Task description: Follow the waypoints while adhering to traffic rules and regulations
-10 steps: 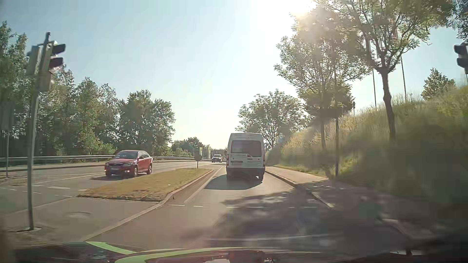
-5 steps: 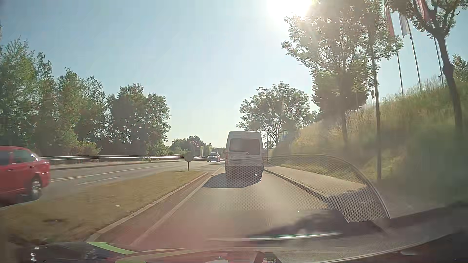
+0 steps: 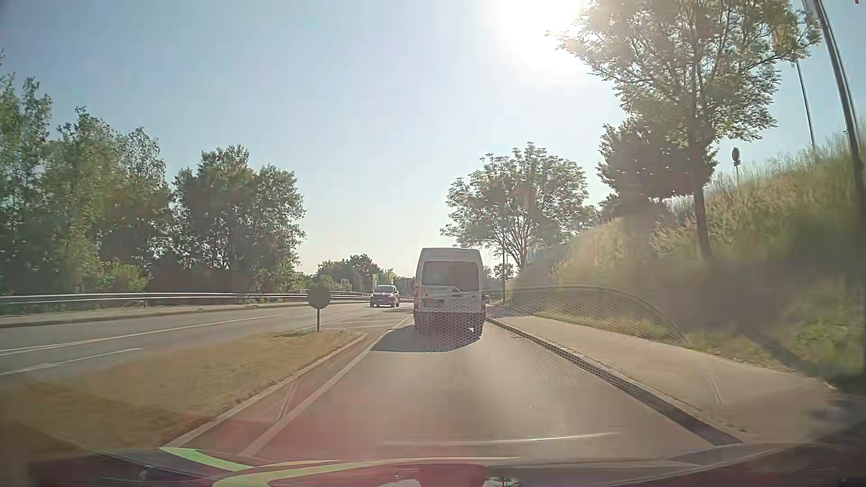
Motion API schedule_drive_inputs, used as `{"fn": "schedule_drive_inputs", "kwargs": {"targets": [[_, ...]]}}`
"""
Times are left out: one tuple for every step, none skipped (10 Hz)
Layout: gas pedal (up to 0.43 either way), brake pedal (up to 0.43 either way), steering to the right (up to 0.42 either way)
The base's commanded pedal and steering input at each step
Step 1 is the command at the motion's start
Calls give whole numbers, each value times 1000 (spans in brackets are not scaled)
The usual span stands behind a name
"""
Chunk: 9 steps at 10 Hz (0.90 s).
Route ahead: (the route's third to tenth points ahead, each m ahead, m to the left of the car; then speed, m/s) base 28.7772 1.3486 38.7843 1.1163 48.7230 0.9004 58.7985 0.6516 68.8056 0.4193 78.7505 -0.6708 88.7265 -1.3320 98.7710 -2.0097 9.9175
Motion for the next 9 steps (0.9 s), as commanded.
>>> {"fn": "schedule_drive_inputs", "kwargs": {"targets": [[118,0,-9],[110,0,-9],[110,0,-8],[110,0,-9],[110,0,-9],[110,0,-9],[87,0,-9],[39,0,-9],[28,0,-9]]}}
